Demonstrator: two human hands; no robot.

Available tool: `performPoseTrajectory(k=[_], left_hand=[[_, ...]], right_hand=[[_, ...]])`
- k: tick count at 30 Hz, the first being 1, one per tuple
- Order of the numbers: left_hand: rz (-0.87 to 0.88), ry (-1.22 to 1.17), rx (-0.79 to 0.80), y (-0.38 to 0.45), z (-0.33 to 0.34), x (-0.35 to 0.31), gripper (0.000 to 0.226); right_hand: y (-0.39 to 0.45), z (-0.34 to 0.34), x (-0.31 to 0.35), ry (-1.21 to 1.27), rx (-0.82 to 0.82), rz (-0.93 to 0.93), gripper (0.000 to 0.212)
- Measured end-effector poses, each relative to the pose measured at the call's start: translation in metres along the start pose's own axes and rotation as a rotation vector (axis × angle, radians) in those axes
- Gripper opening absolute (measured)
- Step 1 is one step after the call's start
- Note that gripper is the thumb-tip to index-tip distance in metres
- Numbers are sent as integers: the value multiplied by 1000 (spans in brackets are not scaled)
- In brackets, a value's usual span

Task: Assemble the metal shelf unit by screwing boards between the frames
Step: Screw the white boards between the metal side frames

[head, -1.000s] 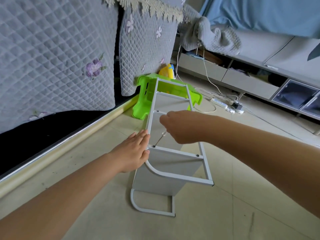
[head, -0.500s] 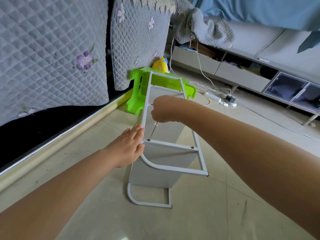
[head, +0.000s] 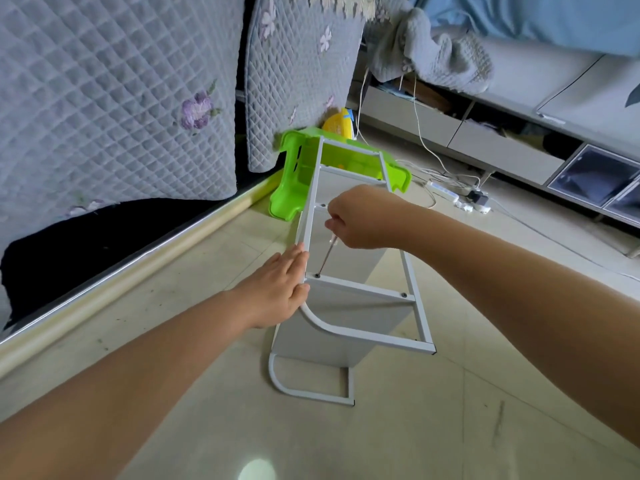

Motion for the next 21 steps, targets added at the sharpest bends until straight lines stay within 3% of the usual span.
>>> performPoseTrajectory(k=[3,6,8,11,14,17,21], left_hand=[[-5,8,6,0,1,1,69],[-12,-3,2,3,2,2,69],[-12,-12,-10,3,3,3,75],[10,-23,-19,3,3,0,102],[15,-17,-26,5,2,0,107],[21,-9,-43,5,0,0,101],[-3,-10,-26,3,1,2,70]], right_hand=[[5,4,-8,75,-19,121,22],[0,6,-7,58,33,138,33],[-7,8,-6,33,100,96,36],[-14,10,-1,51,121,-17,24],[-9,8,11,-31,102,-136,17],[-6,-4,19,-141,46,-170,26],[-3,-2,5,-113,52,-57,35]])
Point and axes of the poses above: each hand's wrist, its own y-axis towards the middle knuckle, its own z-axis out of the palm, x = y × z, the point moved 9 cm from there along y, towards the middle knuckle, and after that the axes turned 9 degrees about -z, right-handed, at the moved point
